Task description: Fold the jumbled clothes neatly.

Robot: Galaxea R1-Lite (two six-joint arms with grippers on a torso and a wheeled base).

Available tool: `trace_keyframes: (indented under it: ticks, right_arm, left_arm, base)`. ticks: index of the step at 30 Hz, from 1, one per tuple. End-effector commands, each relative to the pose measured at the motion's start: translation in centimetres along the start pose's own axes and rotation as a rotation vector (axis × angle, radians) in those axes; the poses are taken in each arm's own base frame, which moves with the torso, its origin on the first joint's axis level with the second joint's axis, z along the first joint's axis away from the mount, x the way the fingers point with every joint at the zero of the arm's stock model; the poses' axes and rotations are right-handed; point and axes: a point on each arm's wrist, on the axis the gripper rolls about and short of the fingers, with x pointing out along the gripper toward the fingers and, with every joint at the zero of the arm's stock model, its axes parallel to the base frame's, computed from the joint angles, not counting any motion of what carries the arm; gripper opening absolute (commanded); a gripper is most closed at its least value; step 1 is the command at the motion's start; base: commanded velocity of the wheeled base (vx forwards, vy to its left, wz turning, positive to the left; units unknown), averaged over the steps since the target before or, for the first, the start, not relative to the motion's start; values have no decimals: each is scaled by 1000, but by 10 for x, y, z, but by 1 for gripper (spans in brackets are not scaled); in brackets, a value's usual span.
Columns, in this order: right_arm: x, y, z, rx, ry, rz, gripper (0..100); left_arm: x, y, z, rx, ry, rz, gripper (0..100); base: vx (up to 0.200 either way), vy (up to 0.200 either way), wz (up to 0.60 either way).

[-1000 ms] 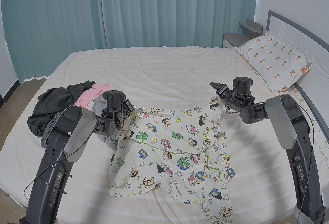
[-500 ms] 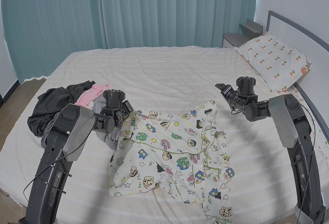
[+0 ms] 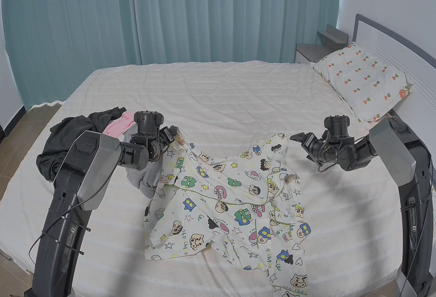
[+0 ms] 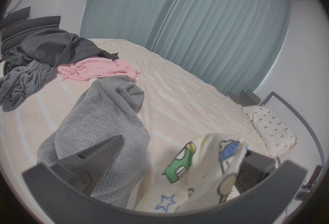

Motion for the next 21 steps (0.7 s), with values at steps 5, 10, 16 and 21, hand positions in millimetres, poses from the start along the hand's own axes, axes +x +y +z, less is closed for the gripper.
trace_keyframes:
  ticks: [5,10,16,21]
  right_arm:
    - [-58,-30,-31,-173,181,105,100]
    - [-53,-27,-46,-214,236,133,100]
    - [-43,-25,-61,-234,277,136,100]
    - [-34,-31,-69,-254,299,128,100]
  left_arm:
    - [-77,-13,55,-25,105,-176,100]
    - [-76,11,67,-44,133,-154,100]
    - [-87,20,67,-55,247,-119,100]
    - [-92,-1,66,-41,266,-204,100]
  base:
    - [0,0,0]
    - [0,0,0]
    - [0,0,0]
    - [0,0,0]
